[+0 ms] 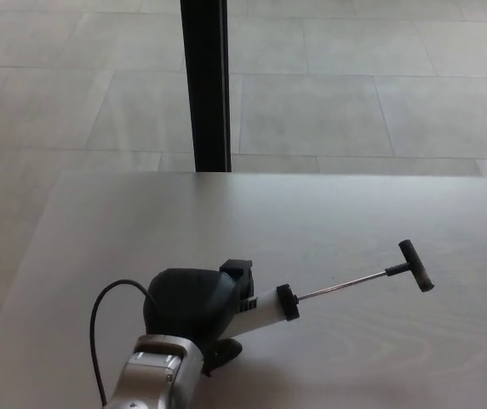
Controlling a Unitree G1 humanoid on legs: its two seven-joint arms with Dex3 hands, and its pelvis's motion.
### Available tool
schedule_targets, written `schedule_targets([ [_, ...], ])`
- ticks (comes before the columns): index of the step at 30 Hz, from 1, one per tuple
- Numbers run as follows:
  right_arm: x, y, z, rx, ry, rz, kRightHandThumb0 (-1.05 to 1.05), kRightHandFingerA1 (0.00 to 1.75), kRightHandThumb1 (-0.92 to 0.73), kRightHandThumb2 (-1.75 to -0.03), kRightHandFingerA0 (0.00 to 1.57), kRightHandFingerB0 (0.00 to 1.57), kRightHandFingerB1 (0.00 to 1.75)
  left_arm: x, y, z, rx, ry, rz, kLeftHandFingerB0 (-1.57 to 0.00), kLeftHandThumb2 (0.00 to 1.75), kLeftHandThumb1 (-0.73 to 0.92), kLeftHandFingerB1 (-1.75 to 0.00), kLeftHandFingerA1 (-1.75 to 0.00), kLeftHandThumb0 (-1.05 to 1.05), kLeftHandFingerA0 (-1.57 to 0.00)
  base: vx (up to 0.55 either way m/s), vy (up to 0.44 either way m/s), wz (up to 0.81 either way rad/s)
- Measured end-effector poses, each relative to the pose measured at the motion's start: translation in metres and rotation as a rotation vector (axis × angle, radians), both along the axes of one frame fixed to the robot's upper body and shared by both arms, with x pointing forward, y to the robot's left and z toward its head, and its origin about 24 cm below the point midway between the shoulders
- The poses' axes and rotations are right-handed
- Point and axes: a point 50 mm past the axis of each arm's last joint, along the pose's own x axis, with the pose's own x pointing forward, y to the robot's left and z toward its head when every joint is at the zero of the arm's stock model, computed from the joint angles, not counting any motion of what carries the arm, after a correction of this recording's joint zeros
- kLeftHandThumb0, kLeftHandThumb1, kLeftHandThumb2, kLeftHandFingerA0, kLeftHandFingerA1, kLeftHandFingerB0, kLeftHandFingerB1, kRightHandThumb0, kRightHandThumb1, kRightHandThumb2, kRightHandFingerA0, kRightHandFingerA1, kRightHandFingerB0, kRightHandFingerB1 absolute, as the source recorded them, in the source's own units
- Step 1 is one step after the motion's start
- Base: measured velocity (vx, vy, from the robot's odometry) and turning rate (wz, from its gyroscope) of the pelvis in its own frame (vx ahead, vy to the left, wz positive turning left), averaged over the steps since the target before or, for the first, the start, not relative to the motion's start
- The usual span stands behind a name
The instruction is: The robot uses its left hand to lift the air pump kept on the middle of the desk and use the right hand to compress the handle
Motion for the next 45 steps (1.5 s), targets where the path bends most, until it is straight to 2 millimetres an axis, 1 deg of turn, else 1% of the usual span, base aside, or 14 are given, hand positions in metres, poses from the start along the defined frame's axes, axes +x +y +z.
schedule_targets([
  [4,0.012,0.008,0.003,0.004,0.002,0.033,-0.83,0.34,-0.92,-0.81,0.04,0.14,0.32,0.000,0.005,0.003,-0.016,-0.036,-0.024,-0.97,1.16,0.51,-1.29,-1.45,-0.11,-1.18,0.00,0.000,0.00],
  [7,0.024,0.016,0.006,0.008,0.010,0.063,-0.98,0.11,-0.92,-1.30,0.00,0.04,0.11,-0.001,0.009,0.005,-0.029,-0.062,-0.046,-0.71,1.12,0.56,-1.62,-1.75,-0.07,-0.86,0.00,0.000,0.00],
  [8,0.029,0.018,0.007,0.012,0.012,0.073,-0.97,0.12,-0.92,-1.31,0.00,0.00,0.09,-0.001,0.011,0.005,-0.033,-0.071,-0.052,-0.97,1.14,0.54,-1.27,-1.42,-0.13,-1.16,0.00,0.000,0.00],
  [13,0.048,0.031,0.011,0.019,0.039,0.120,-1.04,0.09,-0.92,-1.35,0.00,0.01,0.02,0.000,0.016,0.014,-0.074,-0.123,-0.082,-1.01,1.21,0.49,-1.31,-1.46,-0.06,-1.20,0.00,0.000,0.00],
  [14,0.050,0.033,0.011,0.018,0.044,0.127,-1.03,0.10,-0.92,-1.35,0.00,0.00,0.01,0.000,0.016,0.015,-0.082,-0.132,-0.088,-0.78,1.28,0.47,-1.58,-1.75,-0.04,-0.88,0.00,0.000,0.00],
  [26,0.068,0.061,0.007,0.029,0.124,0.211,-1.02,0.13,-0.92,-1.35,0.00,0.00,0.05,0.007,0.017,0.040,-0.182,-0.252,-0.151,-0.77,1.21,0.51,-1.55,-1.75,-0.08,-0.86,0.00,0.000,0.00],
  [27,0.069,0.064,0.005,0.034,0.129,0.219,-0.97,0.00,-0.92,-0.94,0.00,0.00,0.00,0.008,0.017,0.041,-0.184,-0.257,-0.153,-0.99,1.18,0.51,-1.26,-1.41,-0.12,-1.19,0.00,0.000,0.00],
  [28,0.069,0.069,0.004,0.040,0.135,0.231,-1.03,0.11,-0.92,-1.35,0.00,0.00,0.06,0.009,0.017,0.043,-0.186,-0.264,-0.156,-0.98,1.16,0.48,-1.26,-1.42,-0.11,-1.19,0.00,0.000,0.00],
  [32,0.069,0.084,0.003,0.051,0.137,0.267,-1.03,0.10,-0.92,-1.35,0.00,0.00,0.04,0.013,0.017,0.049,-0.190,-0.280,-0.152,-0.75,1.19,0.50,-1.59,-1.75,-0.08,-0.87,0.00,0.000,0.00],
  [36,0.066,0.095,0.002,0.048,0.141,0.289,-1.02,0.10,-0.92,-1.35,0.00,0.00,0.05,0.014,0.019,0.051,-0.199,-0.283,-0.146,-0.98,1.17,0.48,-1.25,-1.41,-0.14,-1.20,0.00,0.000,0.00],
  [37,0.066,0.097,0.003,0.045,0.141,0.293,-0.96,0.00,-0.92,-0.95,0.00,0.00,0.00,0.014,0.019,0.051,-0.199,-0.281,-0.145,-0.97,1.15,0.49,-1.23,-1.38,-0.15,-1.17,0.00,0.000,0.00],
  [40,0.065,0.099,0.005,0.045,0.129,0.298,-0.95,0.00,-0.92,-0.94,0.00,0.00,0.00,0.014,0.021,0.050,-0.198,-0.276,-0.143,-0.99,1.18,0.48,-1.25,-1.41,-0.16,-1.21,0.00,0.000,0.00],
  [43,0.064,0.101,0.008,0.049,0.116,0.302,-0.95,0.00,-0.92,-0.97,0.00,0.00,0.00,0.013,0.023,0.047,-0.194,-0.266,-0.141,-0.82,1.27,0.45,-1.55,-1.75,-0.11,-0.91,0.00,0.000,0.00],
  [45,0.063,0.102,0.010,0.048,0.106,0.304,-0.98,0.10,-0.92,-1.34,0.00,0.00,0.10,0.012,0.026,0.044,-0.191,-0.256,-0.137,-1.03,1.20,0.46,-1.30,-1.44,-0.14,-1.23,0.00,0.000,0.00],
])
